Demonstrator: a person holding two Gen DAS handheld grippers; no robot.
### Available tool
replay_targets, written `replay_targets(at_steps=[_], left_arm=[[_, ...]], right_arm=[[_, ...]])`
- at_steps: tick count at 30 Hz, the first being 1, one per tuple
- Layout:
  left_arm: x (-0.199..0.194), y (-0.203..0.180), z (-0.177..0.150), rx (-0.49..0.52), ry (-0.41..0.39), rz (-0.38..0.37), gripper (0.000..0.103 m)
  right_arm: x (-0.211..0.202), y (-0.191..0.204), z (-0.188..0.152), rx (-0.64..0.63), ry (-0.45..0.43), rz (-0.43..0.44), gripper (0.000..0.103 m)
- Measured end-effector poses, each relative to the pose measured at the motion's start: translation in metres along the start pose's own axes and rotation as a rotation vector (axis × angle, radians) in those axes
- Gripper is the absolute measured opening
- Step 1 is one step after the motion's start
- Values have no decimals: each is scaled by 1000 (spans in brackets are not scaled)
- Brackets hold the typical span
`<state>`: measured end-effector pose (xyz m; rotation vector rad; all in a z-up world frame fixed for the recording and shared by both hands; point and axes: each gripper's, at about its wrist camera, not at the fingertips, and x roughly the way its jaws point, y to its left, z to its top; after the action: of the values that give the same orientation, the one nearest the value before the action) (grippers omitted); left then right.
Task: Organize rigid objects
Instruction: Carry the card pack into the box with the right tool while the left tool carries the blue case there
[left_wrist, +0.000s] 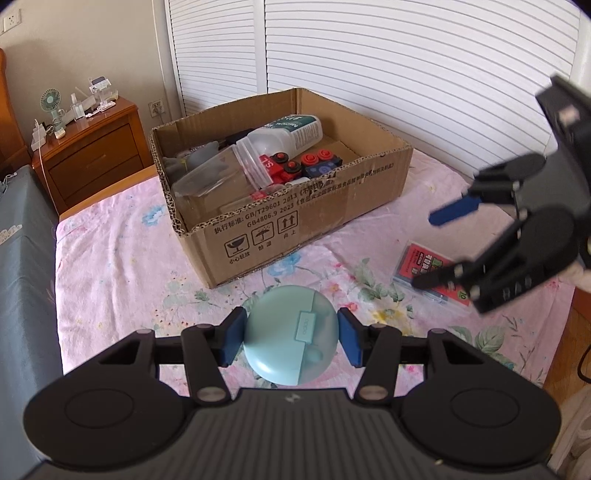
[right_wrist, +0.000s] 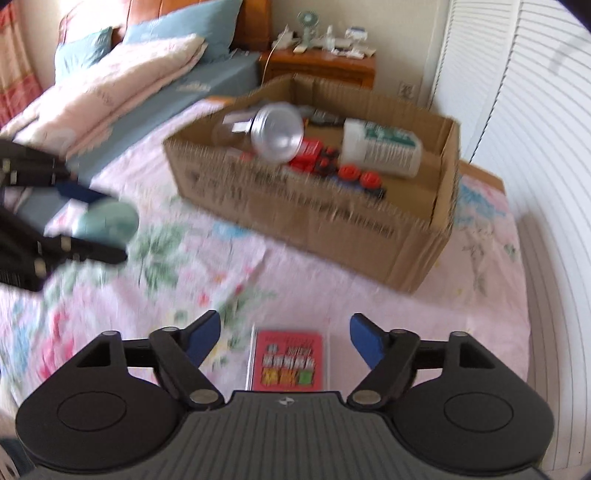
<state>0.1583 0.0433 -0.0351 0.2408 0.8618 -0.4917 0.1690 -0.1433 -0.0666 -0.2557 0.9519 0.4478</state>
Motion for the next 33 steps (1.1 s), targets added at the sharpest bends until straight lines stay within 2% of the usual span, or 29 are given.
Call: replay_targets(at_steps=[5,6,7,11,20,24,28,33], left_arm=[[0,-1,-1,5,4,-2,53],[0,-2,0,5,5,-1,53],[-1,-2,0,6,4,-1,53],[-1,-2,1,9,2,0,53],[-4,-4,2,18,0,-3,53],[-6,-5,4,19,5,-7,53],[-8,-6,8,30,1,-8,53],[-9,-7,17,38,-8,-2,53]], right_arm=[[13,5,-18,1,63,2,78],[12,7,-21,-11,46,-4,73],[10,7,-21,-15,42,2,60],[9,11,-18,-50,44,-27,60],[-8,9,-8,-38,5,-11,60],[-26,4,6,-41,-49,-22,60],[-45,-7,31,-36,-138,-59,60],[-45,-30,67,5,-213,-117,60]])
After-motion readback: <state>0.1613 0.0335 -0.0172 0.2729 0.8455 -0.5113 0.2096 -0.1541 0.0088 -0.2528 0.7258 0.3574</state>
